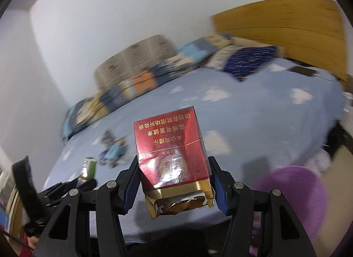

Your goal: Collect trash

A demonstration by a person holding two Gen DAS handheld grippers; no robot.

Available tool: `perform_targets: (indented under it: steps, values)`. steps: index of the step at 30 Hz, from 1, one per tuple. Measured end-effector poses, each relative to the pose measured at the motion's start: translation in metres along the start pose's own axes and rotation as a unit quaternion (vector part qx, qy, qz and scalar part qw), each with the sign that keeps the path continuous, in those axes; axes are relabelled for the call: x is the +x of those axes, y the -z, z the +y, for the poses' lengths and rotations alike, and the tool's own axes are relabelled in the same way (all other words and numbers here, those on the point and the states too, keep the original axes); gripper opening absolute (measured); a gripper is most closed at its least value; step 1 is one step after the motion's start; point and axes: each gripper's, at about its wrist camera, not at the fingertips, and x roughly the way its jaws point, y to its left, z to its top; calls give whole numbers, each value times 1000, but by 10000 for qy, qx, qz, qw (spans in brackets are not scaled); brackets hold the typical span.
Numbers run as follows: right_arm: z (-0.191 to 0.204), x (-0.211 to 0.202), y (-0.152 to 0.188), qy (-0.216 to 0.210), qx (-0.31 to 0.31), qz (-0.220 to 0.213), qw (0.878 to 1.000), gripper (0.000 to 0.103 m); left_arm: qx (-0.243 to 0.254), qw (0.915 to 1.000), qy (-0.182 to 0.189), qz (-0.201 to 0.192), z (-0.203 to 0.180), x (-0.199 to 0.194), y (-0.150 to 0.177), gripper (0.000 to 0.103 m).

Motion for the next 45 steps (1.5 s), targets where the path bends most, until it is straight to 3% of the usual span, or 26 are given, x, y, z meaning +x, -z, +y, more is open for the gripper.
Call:
perform_targets:
  steps: [4,8,14,16,18,22,28,35,45]
  values:
    - [-51,-33,-4,501,329,-111,9981,62,228,9929,1106,369,-57,23,-26,35]
    - [-108,-55,4,928,802,-83,9924,62,443,9796,1762,862,-114,60,-34,35]
    - [-154,-54,20,1106,1211,104,9864,63,695,9682,1946,1413,-169,109,-29,35]
    - [-167,-50,27,1103,1351,180,9845,63,697,9659,1941,1569,-179,120,-25,41]
    - [-178,-43,34,1006,1455,199,9840,63,629,9657,1926,1625,-185,126,-23,55]
    - [-193,-35,44,1013,1689,336,9798,64,557,9661,1932,1616,-186,126,-28,55]
    - [-193,-43,39,1029,1650,202,9807,64,390,9738,1805,1323,-157,101,-36,56]
    - [-165,-30,31,737,1413,303,9868,64,50,9908,981,930,-81,65,-26,60]
    - [-48,41,11,-99,340,805,9961,64,-888,9941,-14,627,54,22,4,60]
